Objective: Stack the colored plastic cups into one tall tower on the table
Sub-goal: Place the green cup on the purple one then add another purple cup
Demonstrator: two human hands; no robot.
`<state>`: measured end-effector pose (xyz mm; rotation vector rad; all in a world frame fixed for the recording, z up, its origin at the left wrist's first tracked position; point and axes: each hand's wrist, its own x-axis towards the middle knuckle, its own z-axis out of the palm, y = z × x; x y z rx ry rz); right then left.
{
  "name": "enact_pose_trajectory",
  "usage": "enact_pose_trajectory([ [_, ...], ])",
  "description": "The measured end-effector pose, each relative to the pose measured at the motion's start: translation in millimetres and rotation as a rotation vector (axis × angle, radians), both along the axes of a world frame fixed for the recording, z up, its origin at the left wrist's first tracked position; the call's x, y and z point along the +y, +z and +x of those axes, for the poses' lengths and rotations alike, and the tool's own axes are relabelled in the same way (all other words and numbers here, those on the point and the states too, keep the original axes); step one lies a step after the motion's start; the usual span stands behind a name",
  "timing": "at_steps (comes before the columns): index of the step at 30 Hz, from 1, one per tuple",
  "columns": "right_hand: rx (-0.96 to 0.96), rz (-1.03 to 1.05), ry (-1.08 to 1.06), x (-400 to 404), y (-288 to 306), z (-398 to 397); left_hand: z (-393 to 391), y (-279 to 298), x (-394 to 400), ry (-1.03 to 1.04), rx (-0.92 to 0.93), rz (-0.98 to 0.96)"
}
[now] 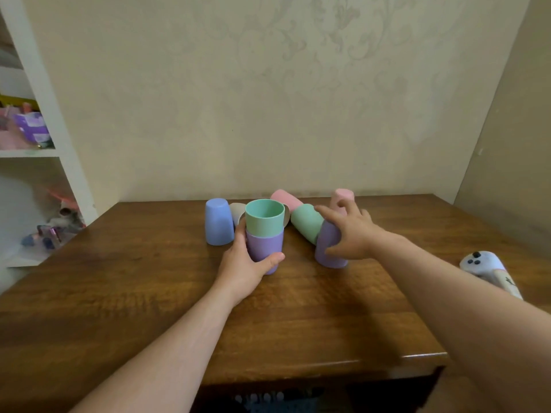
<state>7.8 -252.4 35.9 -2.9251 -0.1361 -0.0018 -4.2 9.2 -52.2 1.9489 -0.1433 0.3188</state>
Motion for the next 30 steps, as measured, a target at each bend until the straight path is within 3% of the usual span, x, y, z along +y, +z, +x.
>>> enact_pose_trajectory([
  [8,-0.056,0.144,0.021,-5,-13,0,-1,1,0,-0.008,-0.001,-0.008],
  [14,-0.168,0.474,0.0,0,-20,-11,-2,4,-3,-0.028,0.003,0.017],
  [20,-0.094,0.351,0.031,4,-41,-16,-4,4,-4,-0.012,-0.024,0.018],
  [26,-0.015,0.082,0.076,15,-45,-17,-3,2,-3,-0.041,-0.011,-0.015],
  [30,-0.061,0.077,0.054,24,-46,-20,-3,2,-3,-0.041,-0.008,-0.041],
])
